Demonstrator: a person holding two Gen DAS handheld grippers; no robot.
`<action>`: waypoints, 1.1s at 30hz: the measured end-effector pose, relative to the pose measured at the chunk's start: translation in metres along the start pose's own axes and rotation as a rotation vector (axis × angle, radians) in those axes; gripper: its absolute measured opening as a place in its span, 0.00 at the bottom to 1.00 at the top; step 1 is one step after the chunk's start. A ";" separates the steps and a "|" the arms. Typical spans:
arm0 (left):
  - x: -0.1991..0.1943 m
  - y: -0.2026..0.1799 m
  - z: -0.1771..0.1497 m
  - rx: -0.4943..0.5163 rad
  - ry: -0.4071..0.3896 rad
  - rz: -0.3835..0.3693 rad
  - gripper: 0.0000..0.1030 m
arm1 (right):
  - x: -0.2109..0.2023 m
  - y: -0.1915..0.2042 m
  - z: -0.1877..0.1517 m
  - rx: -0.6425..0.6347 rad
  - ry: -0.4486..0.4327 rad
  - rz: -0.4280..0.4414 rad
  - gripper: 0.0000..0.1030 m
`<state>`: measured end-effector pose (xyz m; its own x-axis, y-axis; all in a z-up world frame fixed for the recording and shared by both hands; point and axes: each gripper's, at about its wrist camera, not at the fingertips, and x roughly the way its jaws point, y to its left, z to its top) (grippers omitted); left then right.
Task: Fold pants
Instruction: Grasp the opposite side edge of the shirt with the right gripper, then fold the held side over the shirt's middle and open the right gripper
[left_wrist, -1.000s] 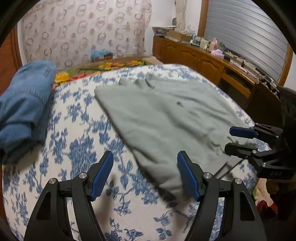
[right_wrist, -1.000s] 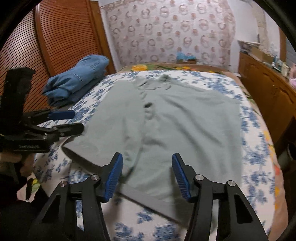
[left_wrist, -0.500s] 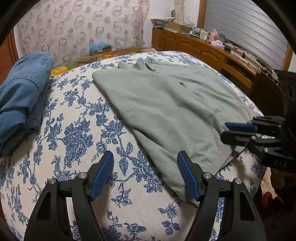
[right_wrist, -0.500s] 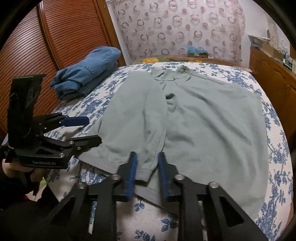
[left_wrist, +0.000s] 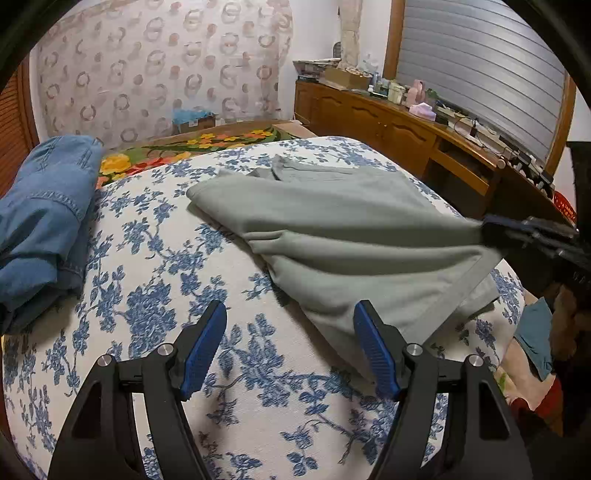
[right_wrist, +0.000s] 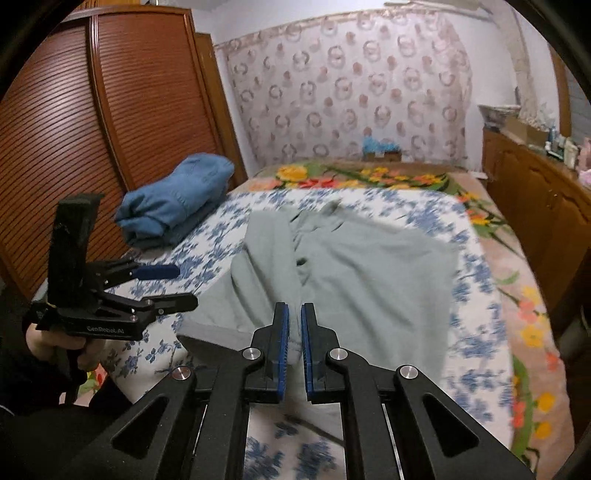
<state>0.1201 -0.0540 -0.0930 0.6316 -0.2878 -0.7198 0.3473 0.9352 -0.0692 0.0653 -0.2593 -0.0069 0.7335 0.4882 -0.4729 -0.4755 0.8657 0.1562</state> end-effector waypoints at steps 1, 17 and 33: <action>0.001 -0.003 0.001 0.007 0.001 0.000 0.70 | -0.006 -0.002 -0.001 0.000 -0.010 -0.013 0.07; 0.016 -0.029 0.007 0.051 0.025 -0.026 0.70 | -0.056 -0.010 -0.051 0.065 0.062 -0.096 0.07; 0.037 -0.028 -0.008 0.034 0.086 -0.021 0.70 | -0.046 -0.022 -0.029 0.086 0.073 -0.128 0.17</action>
<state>0.1285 -0.0890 -0.1227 0.5625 -0.2876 -0.7752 0.3846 0.9210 -0.0626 0.0279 -0.3038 -0.0134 0.7466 0.3667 -0.5551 -0.3347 0.9281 0.1629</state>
